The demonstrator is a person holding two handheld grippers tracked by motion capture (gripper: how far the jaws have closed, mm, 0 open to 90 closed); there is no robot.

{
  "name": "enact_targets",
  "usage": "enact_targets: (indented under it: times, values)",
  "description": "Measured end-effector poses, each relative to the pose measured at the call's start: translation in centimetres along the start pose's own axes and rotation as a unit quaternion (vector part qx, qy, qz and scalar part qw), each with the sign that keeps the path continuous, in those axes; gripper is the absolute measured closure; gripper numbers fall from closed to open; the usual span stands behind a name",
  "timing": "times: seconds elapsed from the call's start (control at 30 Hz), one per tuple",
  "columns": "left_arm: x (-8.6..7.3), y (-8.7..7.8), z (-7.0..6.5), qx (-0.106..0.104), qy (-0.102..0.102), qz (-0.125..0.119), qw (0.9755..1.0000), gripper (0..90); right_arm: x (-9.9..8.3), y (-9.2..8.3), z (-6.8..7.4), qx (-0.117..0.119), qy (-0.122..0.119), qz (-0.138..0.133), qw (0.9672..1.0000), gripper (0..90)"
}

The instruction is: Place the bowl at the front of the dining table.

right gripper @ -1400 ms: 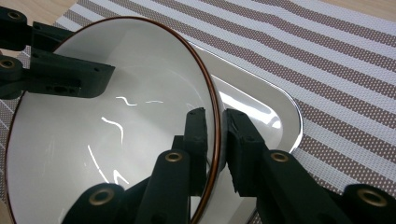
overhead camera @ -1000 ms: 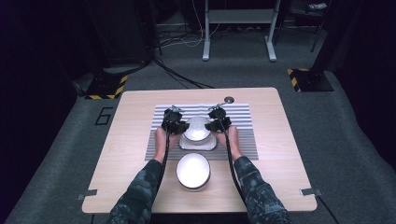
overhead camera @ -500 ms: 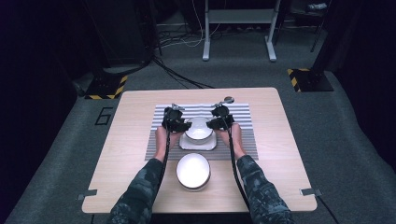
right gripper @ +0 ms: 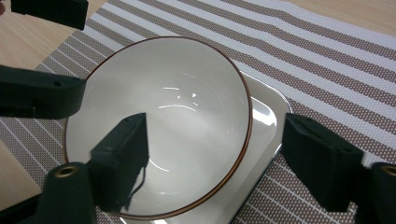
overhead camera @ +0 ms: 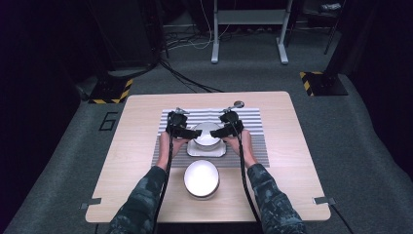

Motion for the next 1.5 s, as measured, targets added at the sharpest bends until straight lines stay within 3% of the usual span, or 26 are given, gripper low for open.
enact_targets:
  times: [0.2, 0.4, 0.67, 0.93, 1.1, 1.5]
  values:
    - [-0.2, -0.7, -0.2, -0.015, -0.013, -0.004, 0.9998, 5.6, 0.1, -0.9, 0.7, -0.001, -0.015, -0.007, 0.9999, 10.3]
    - [-0.5, -1.2, -0.8, -0.034, -0.01, 0.005, 0.9994, 0.1, -0.3, -1.6, 1.1, 0.002, -0.02, 0.001, 0.9998, 0.0]
    - [-1.1, -1.5, -1.5, -0.041, -0.002, 0.015, 0.9991, 0.0, -0.8, -2.1, 1.4, 0.008, -0.024, -0.006, 0.9997, 0.0]
    - [-0.9, -2.3, -2.2, -0.042, 0.014, 0.011, 0.999, 0.0, -1.0, -3.8, 1.3, 0.005, -0.029, -0.026, 0.9992, 0.0]
    - [-1.2, -2.7, -2.5, -0.041, 0.019, 0.013, 0.9989, 0.0, -1.4, -4.9, 1.3, -0.001, -0.043, -0.025, 0.9988, 0.0]
    - [-2.4, -3.7, -2.7, -0.035, 0.023, 0.014, 0.999, 0.0, -3.1, -8.0, -0.7, -0.021, -0.032, -0.044, 0.9983, 0.0]
Point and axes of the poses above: each handheld gripper's, and its own axes: y roughly forward along the jaws, x roughly out of its top, z roughly to its left, the point moved 8 cm from there along y, roughly forward along the jaws
